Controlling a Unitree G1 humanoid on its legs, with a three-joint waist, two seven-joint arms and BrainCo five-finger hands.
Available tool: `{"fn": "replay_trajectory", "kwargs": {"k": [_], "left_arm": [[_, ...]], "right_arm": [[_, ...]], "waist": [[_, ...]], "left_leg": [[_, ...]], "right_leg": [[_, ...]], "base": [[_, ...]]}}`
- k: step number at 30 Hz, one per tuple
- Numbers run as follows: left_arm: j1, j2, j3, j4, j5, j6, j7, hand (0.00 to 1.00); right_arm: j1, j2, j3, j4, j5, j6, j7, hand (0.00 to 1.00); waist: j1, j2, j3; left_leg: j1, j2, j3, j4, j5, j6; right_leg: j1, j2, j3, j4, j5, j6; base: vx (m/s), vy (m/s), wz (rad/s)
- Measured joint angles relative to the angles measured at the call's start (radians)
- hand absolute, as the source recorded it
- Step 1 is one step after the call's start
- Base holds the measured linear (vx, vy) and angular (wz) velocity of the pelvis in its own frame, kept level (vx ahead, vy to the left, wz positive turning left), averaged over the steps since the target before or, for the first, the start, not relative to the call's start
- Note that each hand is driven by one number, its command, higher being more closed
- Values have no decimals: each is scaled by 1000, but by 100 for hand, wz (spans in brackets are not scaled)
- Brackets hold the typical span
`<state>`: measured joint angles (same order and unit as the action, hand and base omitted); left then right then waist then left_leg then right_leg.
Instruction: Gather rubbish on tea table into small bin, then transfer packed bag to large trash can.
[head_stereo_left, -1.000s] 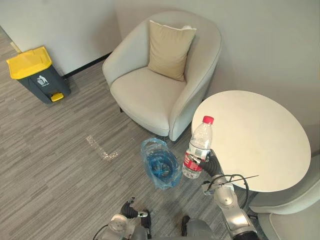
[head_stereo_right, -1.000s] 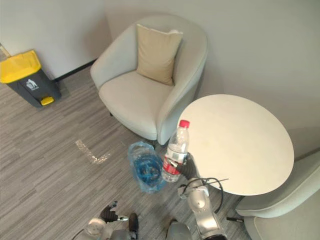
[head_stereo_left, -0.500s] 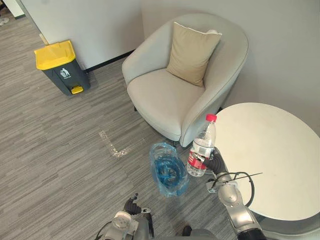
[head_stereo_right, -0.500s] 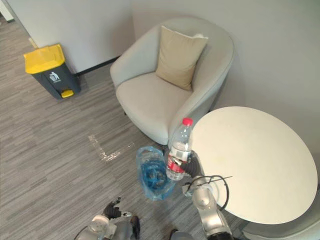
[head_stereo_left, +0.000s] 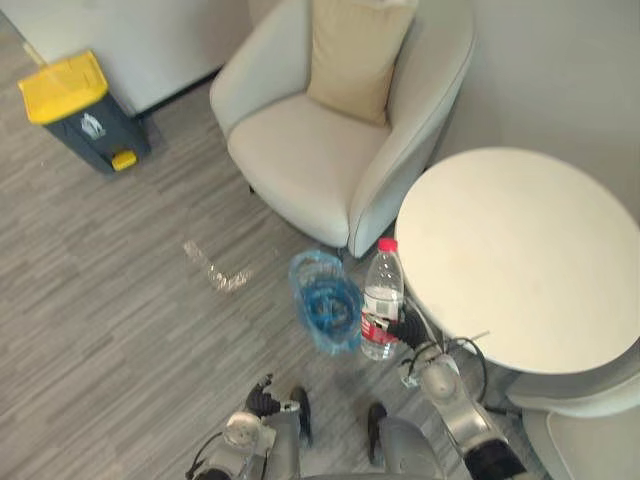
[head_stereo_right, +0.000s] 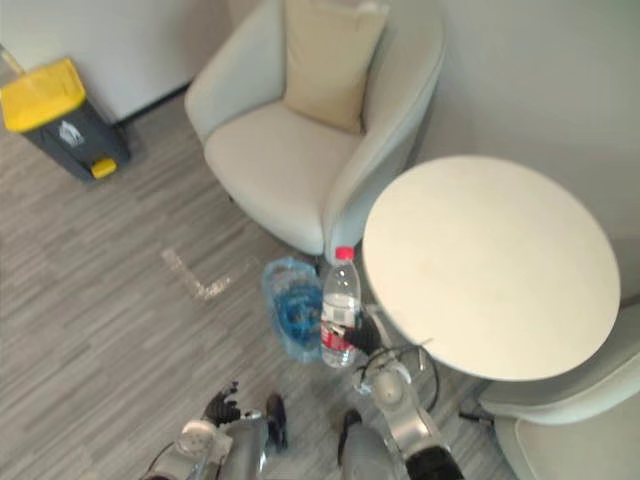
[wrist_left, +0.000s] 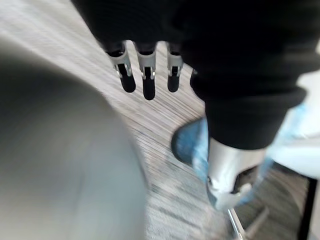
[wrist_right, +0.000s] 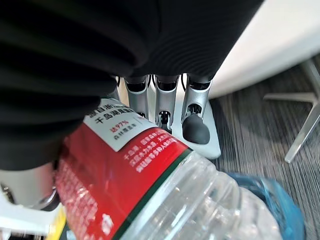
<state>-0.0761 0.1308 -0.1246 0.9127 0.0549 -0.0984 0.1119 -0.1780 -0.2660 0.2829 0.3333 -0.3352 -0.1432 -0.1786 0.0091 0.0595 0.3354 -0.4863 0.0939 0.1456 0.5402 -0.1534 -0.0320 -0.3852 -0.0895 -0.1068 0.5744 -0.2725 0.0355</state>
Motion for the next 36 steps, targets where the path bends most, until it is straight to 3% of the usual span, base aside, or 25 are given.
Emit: {"fn": "replay_trajectory", "kwargs": {"k": [6, 17, 27, 36], "left_arm": [[-41, 36, 77, -43, -51, -14, 34, 0], [-135, 26, 170, -205, -101, -25, 70, 0], [-91, 7, 146, -428, -147, -49, 82, 0], [-38, 19, 105, -501, -173, -70, 79, 0]], "right_arm": [[-129, -71, 14, 1, -18, 14, -28, 100], [-413, -177, -11, -45, -16, 24, -127, 100], [-588, -293, -86, 58, 33, 35, -193, 100], [-632, -325, -111, 187, 78, 38, -216, 100]], "waist": [[32, -10, 49], [83, -48, 118], [108, -51, 154], [117, -50, 153]], "left_leg": [[-233, 1, -25, 89, 13, -3], [-701, -18, -60, 246, 69, 46], [-880, -59, -87, 236, 103, 29], [-910, -79, -104, 227, 117, 30]], "right_leg": [[-226, -34, -45, 134, -19, -1], [-684, -93, -83, 370, -54, -27], [-865, -141, -114, 431, -79, -37], [-891, -164, -137, 452, -103, -48]], "base": [[-177, -2, 26], [-60, -13, 18], [-14, -5, 21], [-16, 28, 14]]}}
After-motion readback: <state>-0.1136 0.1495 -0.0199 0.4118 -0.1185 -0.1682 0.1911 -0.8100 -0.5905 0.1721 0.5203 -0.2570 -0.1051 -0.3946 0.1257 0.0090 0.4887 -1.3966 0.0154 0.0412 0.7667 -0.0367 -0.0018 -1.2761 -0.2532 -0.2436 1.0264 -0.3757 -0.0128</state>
